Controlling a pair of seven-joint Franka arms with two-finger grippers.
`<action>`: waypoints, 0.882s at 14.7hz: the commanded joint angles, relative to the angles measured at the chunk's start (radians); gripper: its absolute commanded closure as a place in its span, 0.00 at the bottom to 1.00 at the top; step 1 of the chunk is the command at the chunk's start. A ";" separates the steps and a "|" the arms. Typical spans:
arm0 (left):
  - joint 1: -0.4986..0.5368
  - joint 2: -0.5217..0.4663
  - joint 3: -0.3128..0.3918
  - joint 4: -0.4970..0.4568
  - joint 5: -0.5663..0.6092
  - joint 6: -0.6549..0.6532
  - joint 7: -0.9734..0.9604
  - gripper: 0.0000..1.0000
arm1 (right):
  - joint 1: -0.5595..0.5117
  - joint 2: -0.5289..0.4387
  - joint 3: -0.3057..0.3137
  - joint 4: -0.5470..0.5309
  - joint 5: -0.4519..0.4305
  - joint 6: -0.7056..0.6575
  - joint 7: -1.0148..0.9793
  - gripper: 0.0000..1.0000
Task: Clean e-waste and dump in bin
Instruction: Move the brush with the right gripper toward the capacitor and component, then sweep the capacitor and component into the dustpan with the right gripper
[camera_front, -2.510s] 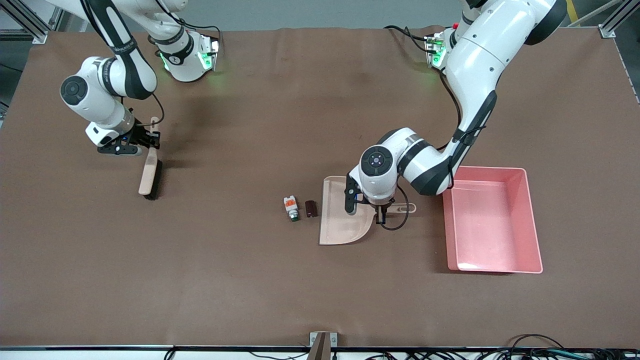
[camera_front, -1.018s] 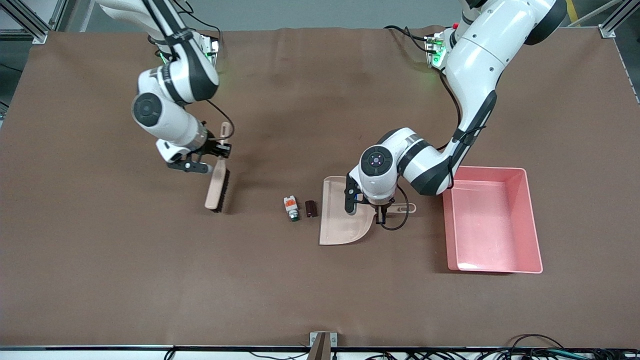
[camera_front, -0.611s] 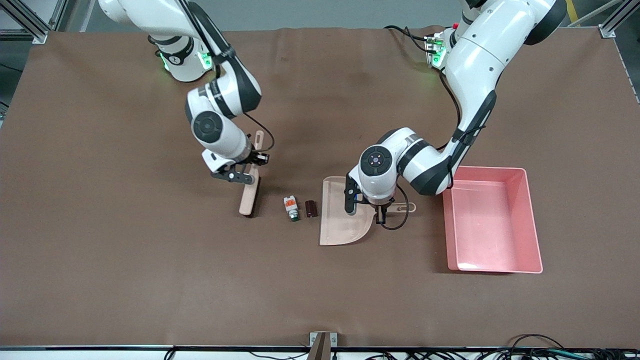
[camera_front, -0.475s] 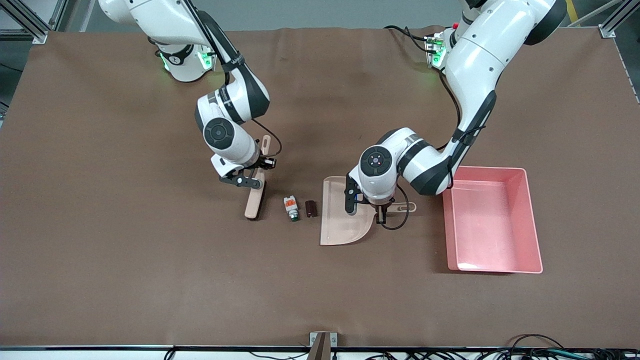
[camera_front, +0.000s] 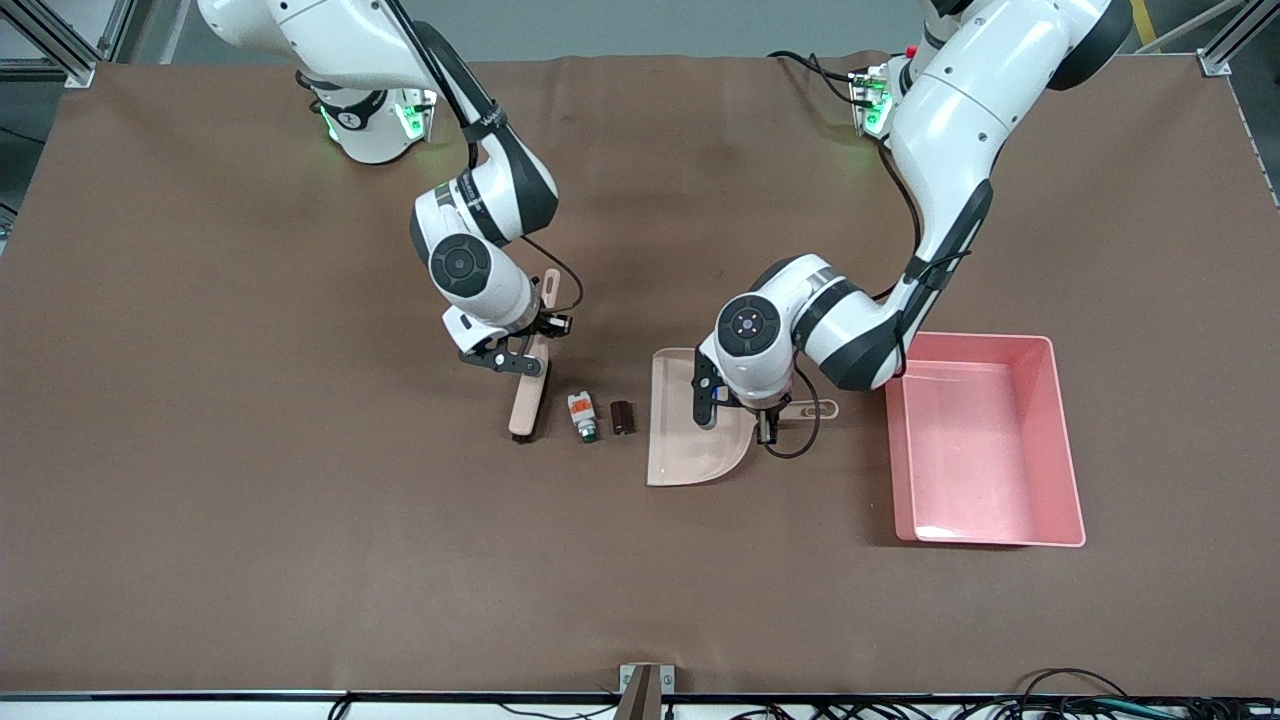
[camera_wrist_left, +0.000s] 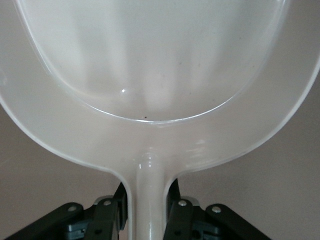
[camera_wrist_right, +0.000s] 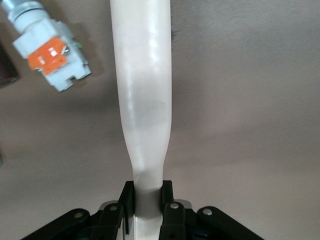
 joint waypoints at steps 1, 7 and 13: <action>-0.008 0.014 0.003 0.017 -0.001 -0.026 -0.012 0.74 | 0.030 0.045 -0.006 0.066 0.042 -0.034 0.012 1.00; -0.009 0.016 0.003 0.017 0.000 -0.026 -0.012 0.74 | 0.053 0.118 -0.006 0.196 0.056 -0.092 0.054 1.00; -0.011 0.022 0.003 0.017 0.000 -0.026 -0.015 0.74 | 0.072 0.171 -0.004 0.293 0.059 -0.127 0.072 1.00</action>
